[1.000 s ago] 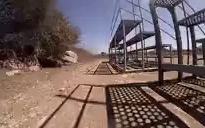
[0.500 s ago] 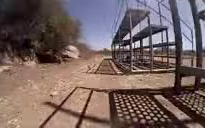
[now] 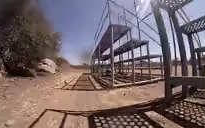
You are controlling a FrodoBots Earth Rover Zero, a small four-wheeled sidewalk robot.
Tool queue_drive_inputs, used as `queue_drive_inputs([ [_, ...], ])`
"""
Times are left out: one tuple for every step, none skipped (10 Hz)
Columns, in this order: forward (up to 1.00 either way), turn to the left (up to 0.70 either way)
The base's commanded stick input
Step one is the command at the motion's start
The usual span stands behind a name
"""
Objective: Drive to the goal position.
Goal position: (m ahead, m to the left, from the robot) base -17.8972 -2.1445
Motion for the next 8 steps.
queue_drive_inputs([
  [1.00, 0.00],
  [1.00, 0.00],
  [1.00, 0.00],
  [1.00, 0.00],
  [1.00, 0.00],
  [1.00, 0.00],
  [1.00, 0.00],
  [1.00, 0.00],
])
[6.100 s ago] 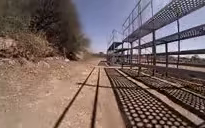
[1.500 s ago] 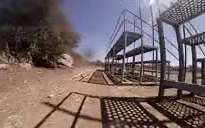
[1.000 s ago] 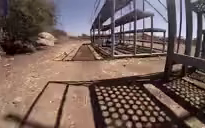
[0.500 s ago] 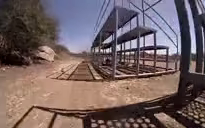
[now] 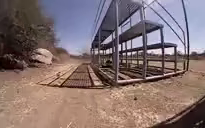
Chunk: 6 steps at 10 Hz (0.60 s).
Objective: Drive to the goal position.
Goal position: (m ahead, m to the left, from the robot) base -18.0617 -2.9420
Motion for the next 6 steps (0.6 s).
queue_drive_inputs([
  [1.00, 0.00],
  [0.95, 0.00],
  [0.88, 0.00],
  [0.62, 0.12],
  [0.22, 0.34],
  [0.00, 0.45],
])
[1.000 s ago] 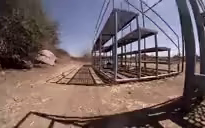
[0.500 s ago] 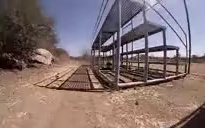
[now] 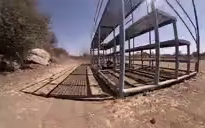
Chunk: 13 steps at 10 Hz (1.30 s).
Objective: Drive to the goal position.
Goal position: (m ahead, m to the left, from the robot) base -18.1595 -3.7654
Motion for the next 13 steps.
queue_drive_inputs([
  [0.00, 0.45],
  [0.00, 0.45],
  [0.00, 0.45],
  [0.00, 0.45],
  [0.00, 0.45],
  [0.00, 0.45],
  [0.00, 0.45],
  [0.00, 0.45],
  [0.00, 0.45],
  [0.00, 0.45],
  [0.00, 0.45],
  [0.00, 0.45],
  [0.00, 0.45],
])
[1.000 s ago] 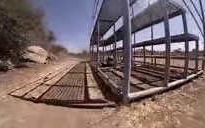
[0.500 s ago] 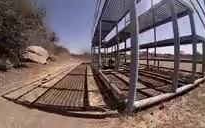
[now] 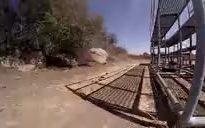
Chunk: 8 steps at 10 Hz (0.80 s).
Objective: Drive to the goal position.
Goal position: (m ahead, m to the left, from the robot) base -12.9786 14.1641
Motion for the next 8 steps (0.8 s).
queue_drive_inputs([
  [0.00, 0.45],
  [0.00, 0.45],
  [0.00, 0.45],
  [0.00, 0.45],
  [0.23, 0.33],
  [0.63, 0.11],
  [0.85, 0.00],
  [0.85, 0.00],
])
